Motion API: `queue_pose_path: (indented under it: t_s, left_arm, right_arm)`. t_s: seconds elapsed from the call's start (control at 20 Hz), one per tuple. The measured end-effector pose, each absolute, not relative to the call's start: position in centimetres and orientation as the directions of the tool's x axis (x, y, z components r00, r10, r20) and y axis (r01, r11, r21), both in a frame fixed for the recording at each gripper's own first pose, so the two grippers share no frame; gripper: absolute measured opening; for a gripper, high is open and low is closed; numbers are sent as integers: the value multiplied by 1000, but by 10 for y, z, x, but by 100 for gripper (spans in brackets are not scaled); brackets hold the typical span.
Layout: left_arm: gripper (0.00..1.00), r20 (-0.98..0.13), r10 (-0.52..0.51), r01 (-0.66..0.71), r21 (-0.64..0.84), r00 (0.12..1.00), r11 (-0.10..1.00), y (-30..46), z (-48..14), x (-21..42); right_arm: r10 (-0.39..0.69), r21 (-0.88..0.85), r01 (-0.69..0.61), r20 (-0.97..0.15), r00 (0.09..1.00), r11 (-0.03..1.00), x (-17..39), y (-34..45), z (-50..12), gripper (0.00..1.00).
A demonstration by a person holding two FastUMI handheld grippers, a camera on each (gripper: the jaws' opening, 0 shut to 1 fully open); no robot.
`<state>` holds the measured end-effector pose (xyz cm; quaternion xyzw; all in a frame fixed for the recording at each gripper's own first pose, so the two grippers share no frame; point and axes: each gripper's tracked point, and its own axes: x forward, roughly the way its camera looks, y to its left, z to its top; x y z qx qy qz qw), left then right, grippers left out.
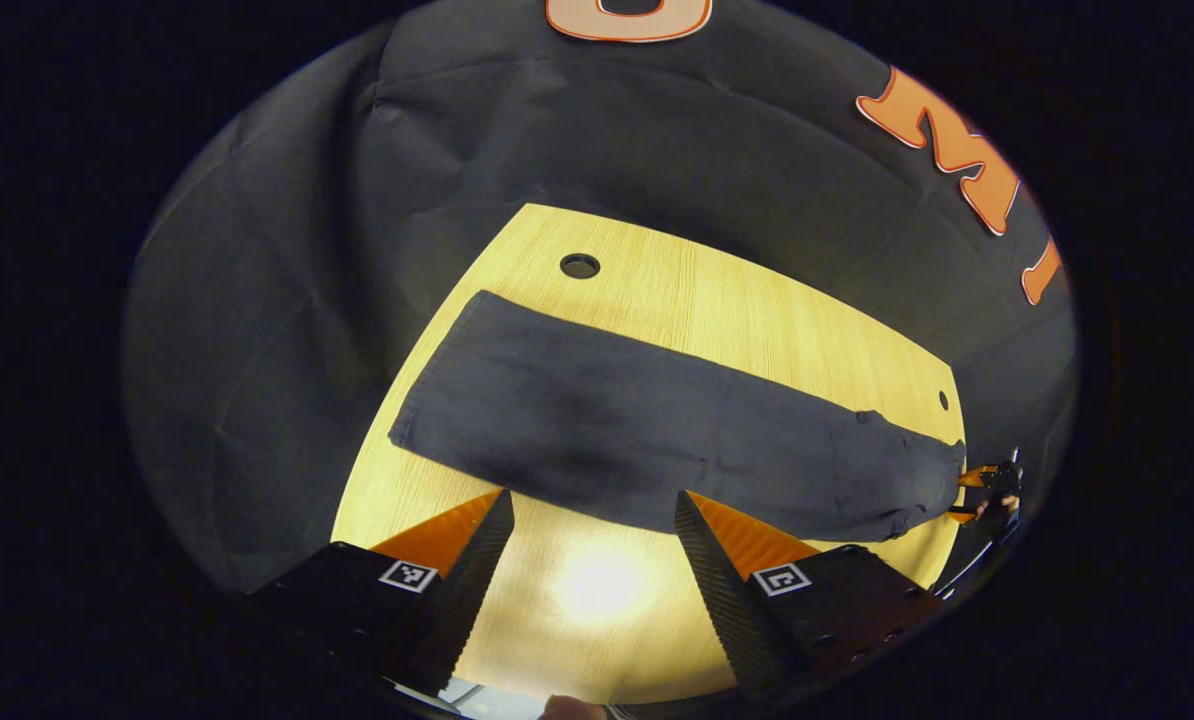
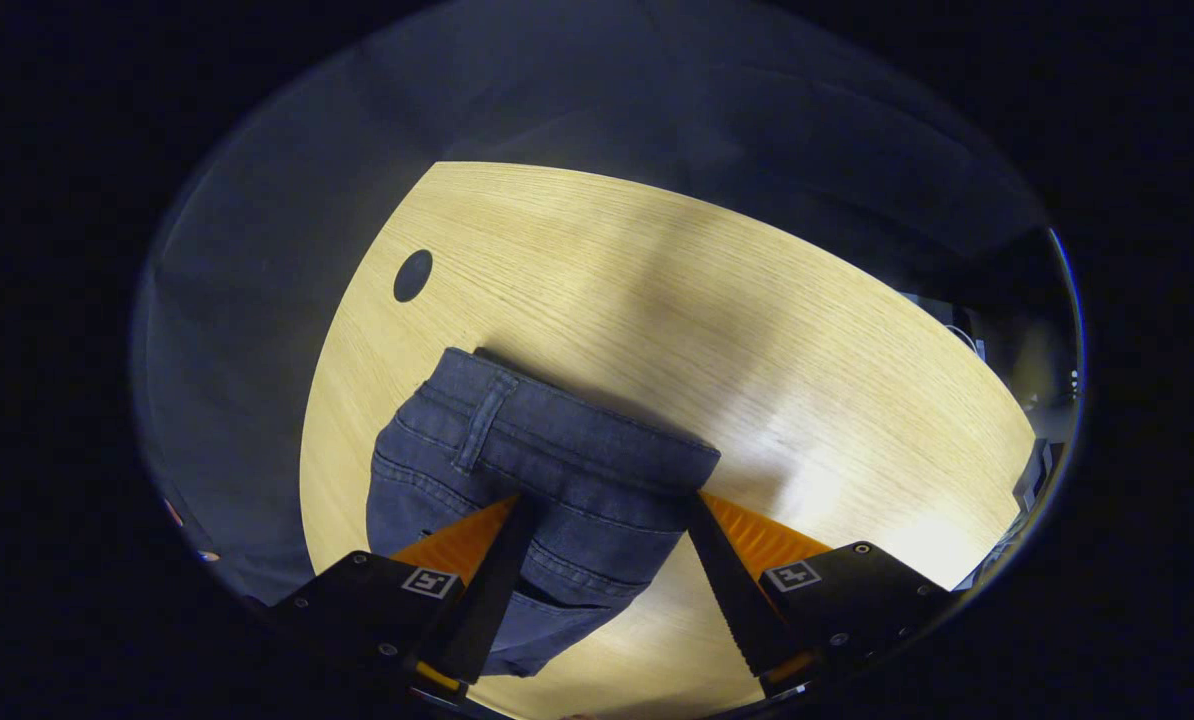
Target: Grasp the waist and the cuffs of the jeans and fold them to make the two legs overlap; first hold the waist and fold one-third of the jeans toward the cuffs, then hold the cuffs and fold the remaining one-third in the same direction to finish folding.
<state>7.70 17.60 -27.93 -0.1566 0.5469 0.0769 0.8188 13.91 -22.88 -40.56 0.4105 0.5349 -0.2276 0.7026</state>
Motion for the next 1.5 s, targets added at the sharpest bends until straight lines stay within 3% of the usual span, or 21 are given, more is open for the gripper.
queue_pose_path:
  t_s: [0.05, 0.15, 0.2, 0.3, 0.35, 0.45, 0.5, 0.7, 1.1, 1.5]
  left_arm:
    - [99, -920, -49, -305, -178, 388, 935, 172, -279, 72]
    - [98, -921, -60, -323, -195, 384, 926, 163, -281, 62]
    - [99, -922, -62, -334, -201, 382, 921, 161, -283, 57]
    - [99, -922, -65, -350, -209, 381, 913, 156, -285, 49]
    - [99, -922, -70, -355, -215, 381, 910, 153, -287, 46]
    - [99, -924, -76, -354, -218, 375, 909, 148, -287, 41]
    - [99, -924, -70, -351, -212, 376, 912, 147, -286, 39]
    - [99, -919, -70, -339, -214, 389, 916, 145, -282, 40]
    - [99, -900, -92, -254, -216, 426, 943, 145, -270, 53]
    - [99, -891, -116, -241, -242, 439, 940, 154, -271, 56]
  right_arm:
    - [116, 342, 757, -934, 337, 556, 142, -230, -407, 93]
    - [135, 377, 755, -921, 364, 537, 146, -225, -409, 77]
    - [174, 421, 758, -905, 388, 499, 151, -217, -408, 77]
    - [184, 451, 776, -891, 414, 441, 157, -213, -410, 50]
    - [185, 449, 767, -892, 412, 458, 155, -212, -409, 39]
    - [178, 449, 764, -892, 415, 464, 157, -210, -405, 39]
    - [182, 459, 760, -887, 425, 461, 159, -214, -400, 22]
    - [177, 468, 740, -880, 441, 483, 155, -210, -386, 22]
    - [132, 567, 635, -791, 597, 525, 163, -189, -315, 22]
    - [155, 616, 498, -710, 687, 611, 167, -125, -235, 22]
